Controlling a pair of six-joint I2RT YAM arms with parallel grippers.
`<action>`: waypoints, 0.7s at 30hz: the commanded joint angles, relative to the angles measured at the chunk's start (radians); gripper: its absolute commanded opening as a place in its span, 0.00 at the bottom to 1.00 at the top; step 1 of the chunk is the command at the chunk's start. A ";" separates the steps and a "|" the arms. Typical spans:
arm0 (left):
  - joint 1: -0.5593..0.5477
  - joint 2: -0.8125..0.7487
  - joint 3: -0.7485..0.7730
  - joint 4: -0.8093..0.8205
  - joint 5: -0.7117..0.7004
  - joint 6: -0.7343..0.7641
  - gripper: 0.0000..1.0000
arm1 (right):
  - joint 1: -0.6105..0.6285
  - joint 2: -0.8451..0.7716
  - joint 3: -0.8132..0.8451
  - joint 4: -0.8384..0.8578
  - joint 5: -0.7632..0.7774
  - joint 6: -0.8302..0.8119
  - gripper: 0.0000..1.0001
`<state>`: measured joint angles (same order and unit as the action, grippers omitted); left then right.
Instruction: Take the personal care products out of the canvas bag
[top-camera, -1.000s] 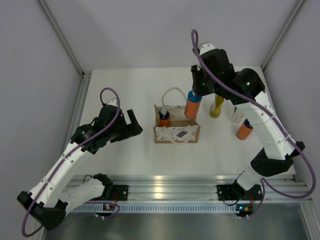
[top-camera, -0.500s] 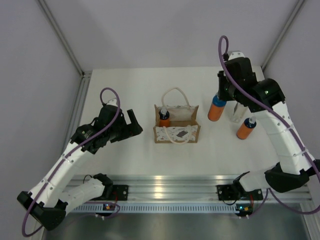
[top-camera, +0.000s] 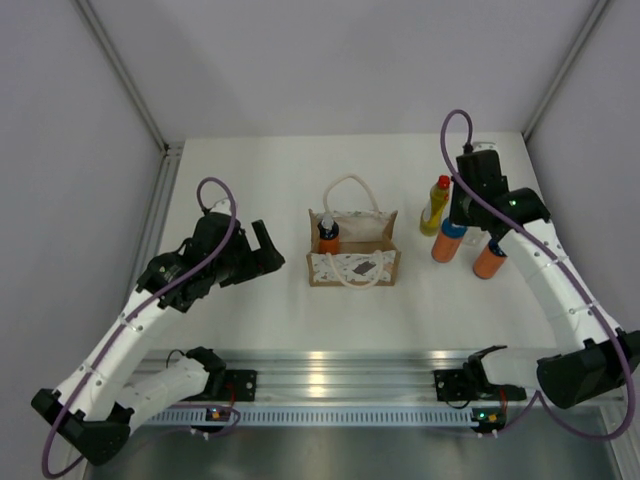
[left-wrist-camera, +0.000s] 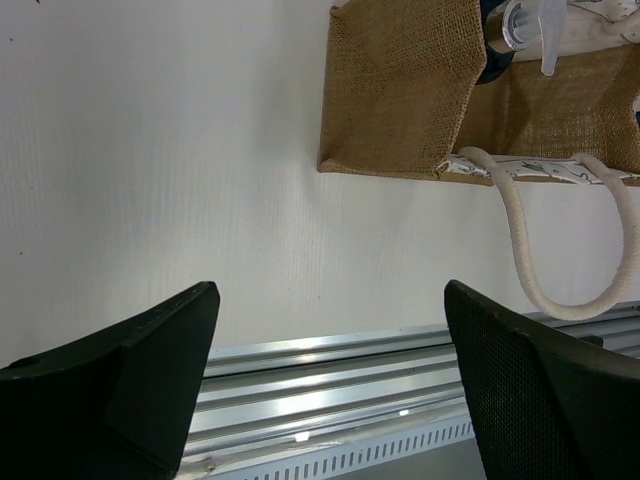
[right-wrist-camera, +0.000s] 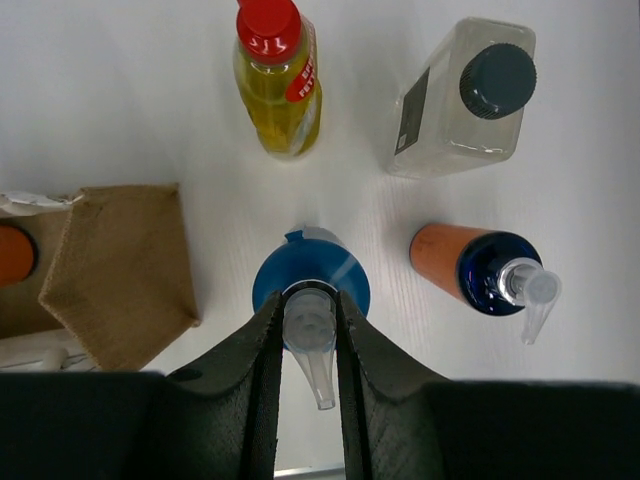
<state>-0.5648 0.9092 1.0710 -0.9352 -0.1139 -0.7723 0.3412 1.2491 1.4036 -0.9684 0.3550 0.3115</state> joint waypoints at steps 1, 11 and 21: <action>-0.003 -0.013 -0.009 0.041 0.025 0.007 0.99 | -0.033 -0.053 -0.050 0.221 -0.005 0.012 0.00; -0.003 0.000 0.076 0.021 0.017 0.094 0.99 | -0.074 -0.034 -0.225 0.349 -0.013 0.014 0.00; -0.003 0.160 0.306 -0.050 -0.013 0.225 0.99 | -0.076 -0.024 -0.278 0.358 -0.024 0.021 0.32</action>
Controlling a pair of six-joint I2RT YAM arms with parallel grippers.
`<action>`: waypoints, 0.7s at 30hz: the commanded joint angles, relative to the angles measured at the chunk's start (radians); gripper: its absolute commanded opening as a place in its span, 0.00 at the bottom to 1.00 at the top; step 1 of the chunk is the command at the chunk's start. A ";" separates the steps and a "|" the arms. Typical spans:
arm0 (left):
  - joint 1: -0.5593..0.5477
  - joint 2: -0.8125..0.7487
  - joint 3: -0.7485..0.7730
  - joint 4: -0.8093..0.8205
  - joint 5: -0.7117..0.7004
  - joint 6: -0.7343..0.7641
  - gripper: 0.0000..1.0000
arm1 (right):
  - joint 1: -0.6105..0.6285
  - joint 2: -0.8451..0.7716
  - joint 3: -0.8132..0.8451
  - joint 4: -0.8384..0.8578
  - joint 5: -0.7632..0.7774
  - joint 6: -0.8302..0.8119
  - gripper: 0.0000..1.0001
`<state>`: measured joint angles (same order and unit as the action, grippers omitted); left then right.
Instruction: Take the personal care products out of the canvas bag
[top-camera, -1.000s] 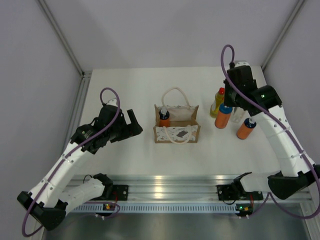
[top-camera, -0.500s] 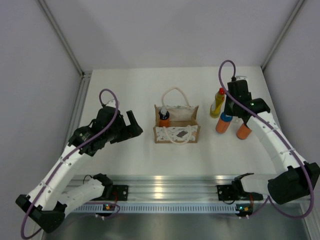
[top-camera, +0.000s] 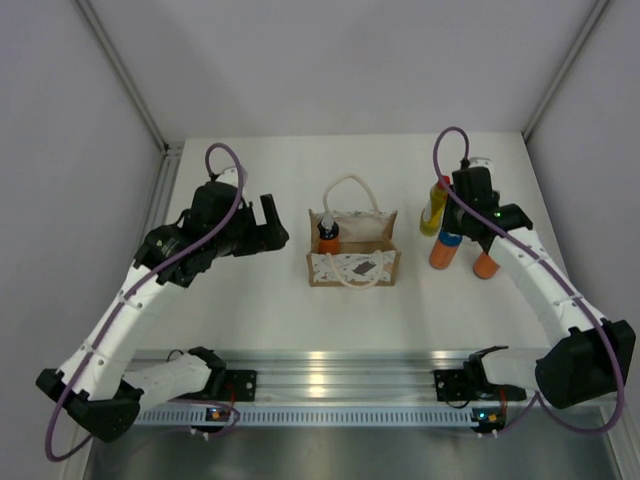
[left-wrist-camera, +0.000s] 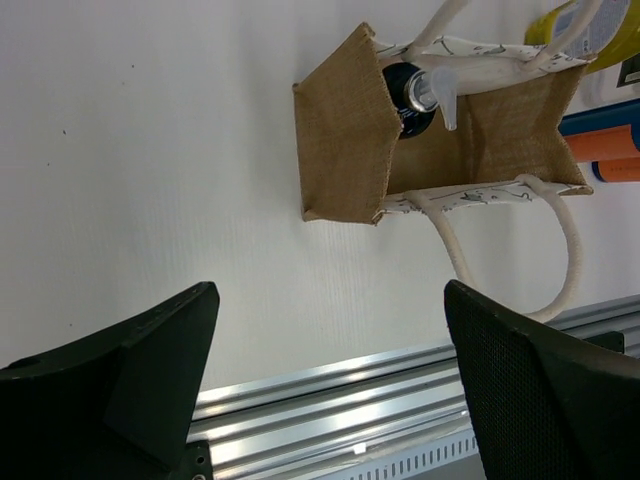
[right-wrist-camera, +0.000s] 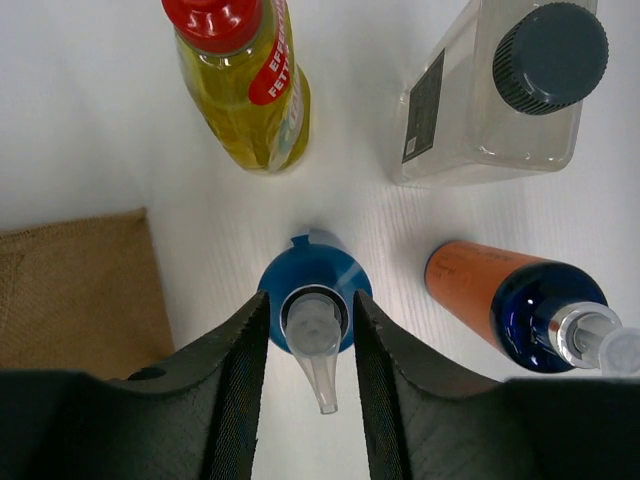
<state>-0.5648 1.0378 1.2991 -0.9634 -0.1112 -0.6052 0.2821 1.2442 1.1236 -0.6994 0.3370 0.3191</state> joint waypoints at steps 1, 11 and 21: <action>-0.004 0.059 0.115 -0.026 -0.015 0.064 0.99 | -0.015 -0.023 0.004 0.087 -0.012 0.014 0.39; -0.182 0.266 0.322 -0.126 -0.249 0.055 0.99 | -0.015 -0.080 0.140 -0.064 -0.015 0.002 0.51; -0.320 0.488 0.471 -0.172 -0.386 0.004 0.95 | -0.017 -0.231 0.194 -0.160 -0.133 0.020 0.63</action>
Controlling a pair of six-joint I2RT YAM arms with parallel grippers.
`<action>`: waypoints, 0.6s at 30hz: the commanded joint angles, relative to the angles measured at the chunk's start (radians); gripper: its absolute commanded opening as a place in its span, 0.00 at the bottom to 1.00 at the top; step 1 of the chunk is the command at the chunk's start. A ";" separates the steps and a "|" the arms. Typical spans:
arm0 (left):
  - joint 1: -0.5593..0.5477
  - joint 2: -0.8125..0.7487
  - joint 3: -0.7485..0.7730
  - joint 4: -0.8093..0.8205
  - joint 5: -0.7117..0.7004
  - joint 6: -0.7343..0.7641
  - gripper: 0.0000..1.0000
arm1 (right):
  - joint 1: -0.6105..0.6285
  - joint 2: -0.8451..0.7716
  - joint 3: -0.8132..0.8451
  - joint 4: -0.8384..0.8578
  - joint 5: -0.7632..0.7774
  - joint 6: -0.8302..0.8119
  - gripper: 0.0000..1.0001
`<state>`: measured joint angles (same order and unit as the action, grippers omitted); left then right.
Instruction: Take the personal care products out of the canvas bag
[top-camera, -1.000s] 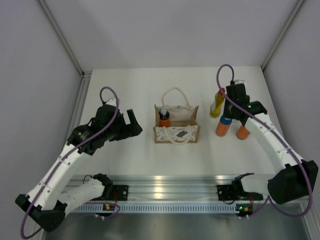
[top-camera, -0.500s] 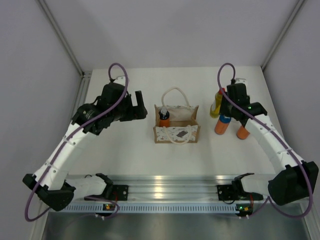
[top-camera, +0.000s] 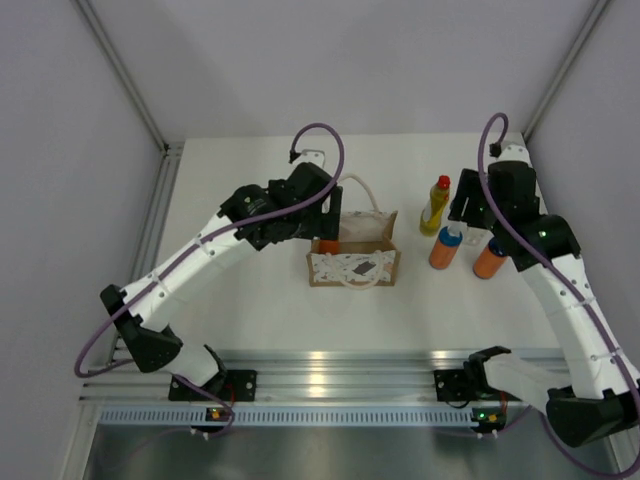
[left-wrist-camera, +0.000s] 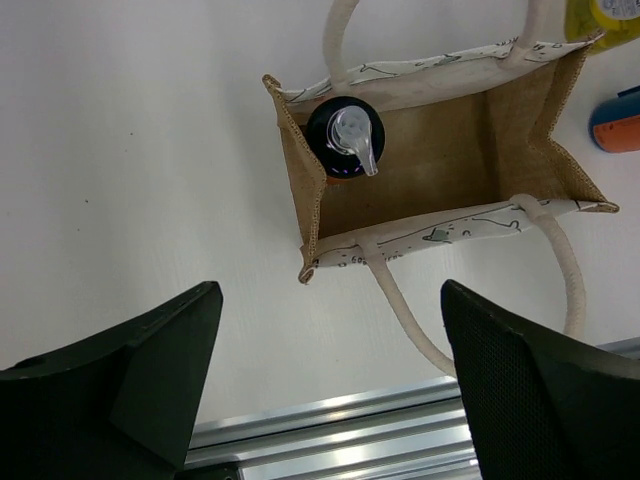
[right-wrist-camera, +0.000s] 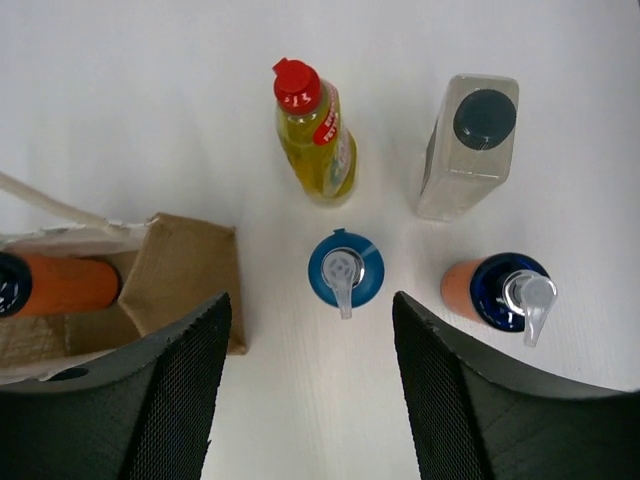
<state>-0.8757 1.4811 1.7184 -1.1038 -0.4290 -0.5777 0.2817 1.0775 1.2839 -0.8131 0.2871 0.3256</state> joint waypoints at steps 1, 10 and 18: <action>-0.011 0.057 0.064 -0.031 -0.070 -0.027 0.94 | -0.015 -0.077 0.029 -0.046 -0.107 0.015 0.64; -0.011 0.209 0.113 -0.024 -0.099 -0.063 0.75 | -0.015 -0.171 -0.050 -0.046 -0.249 0.053 0.66; -0.009 0.297 0.162 0.007 -0.148 -0.102 0.66 | -0.015 -0.192 -0.086 -0.044 -0.282 0.053 0.66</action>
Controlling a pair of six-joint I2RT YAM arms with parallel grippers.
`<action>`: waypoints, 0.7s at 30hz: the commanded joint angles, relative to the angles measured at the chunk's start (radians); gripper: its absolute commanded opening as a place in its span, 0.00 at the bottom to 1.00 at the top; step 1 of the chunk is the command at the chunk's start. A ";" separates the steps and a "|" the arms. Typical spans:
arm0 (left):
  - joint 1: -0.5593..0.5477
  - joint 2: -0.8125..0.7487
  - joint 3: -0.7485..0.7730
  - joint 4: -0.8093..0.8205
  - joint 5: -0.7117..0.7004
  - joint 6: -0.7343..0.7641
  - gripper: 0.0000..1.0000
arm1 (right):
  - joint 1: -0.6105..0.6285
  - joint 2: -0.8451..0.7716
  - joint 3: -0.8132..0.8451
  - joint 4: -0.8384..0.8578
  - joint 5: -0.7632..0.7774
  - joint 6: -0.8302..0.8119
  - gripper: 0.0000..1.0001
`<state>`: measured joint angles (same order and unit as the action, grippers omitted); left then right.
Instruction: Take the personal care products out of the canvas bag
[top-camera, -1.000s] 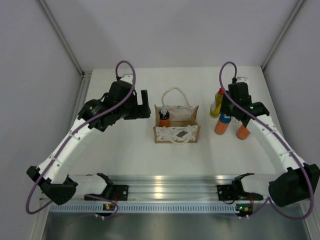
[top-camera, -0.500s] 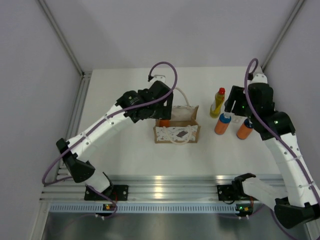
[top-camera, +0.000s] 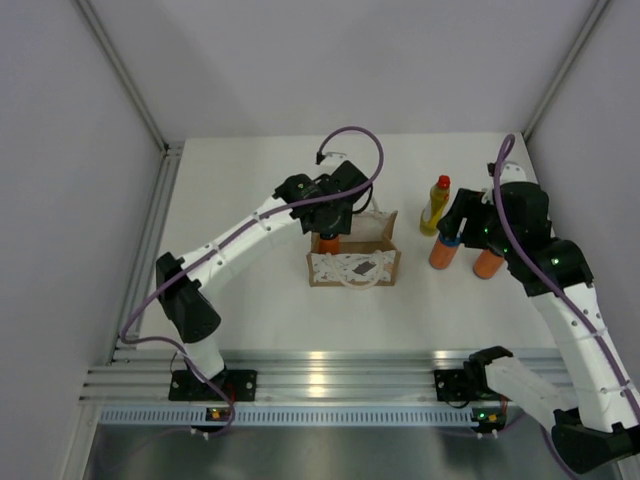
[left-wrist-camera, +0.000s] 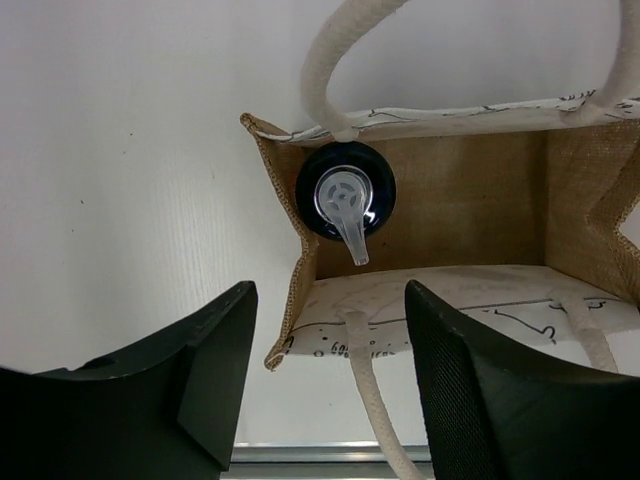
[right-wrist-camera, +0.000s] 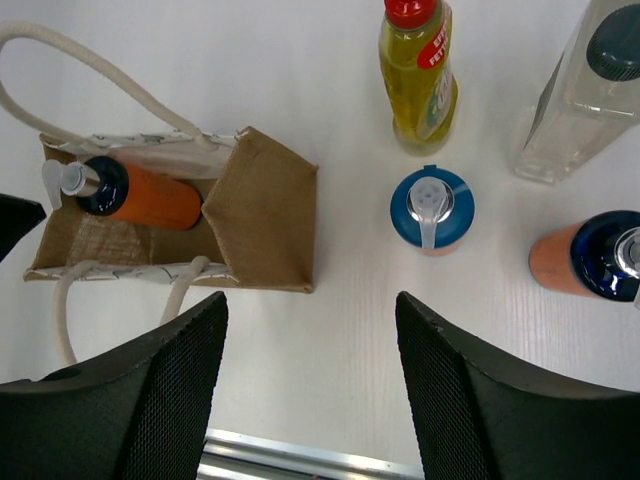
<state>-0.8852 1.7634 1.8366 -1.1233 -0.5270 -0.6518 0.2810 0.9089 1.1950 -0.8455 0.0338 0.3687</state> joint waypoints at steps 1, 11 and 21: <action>0.002 0.021 0.046 0.026 -0.048 -0.031 0.65 | -0.014 -0.027 0.003 -0.012 -0.028 0.009 0.66; 0.006 0.130 0.099 0.057 -0.087 -0.068 0.53 | -0.014 -0.059 -0.017 -0.015 -0.106 0.007 0.66; 0.034 0.162 0.115 0.063 -0.080 -0.072 0.43 | -0.014 -0.053 -0.005 -0.036 -0.110 -0.028 0.66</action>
<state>-0.8631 1.9255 1.9114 -1.0988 -0.5861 -0.7120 0.2810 0.8574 1.1717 -0.8646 -0.0605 0.3592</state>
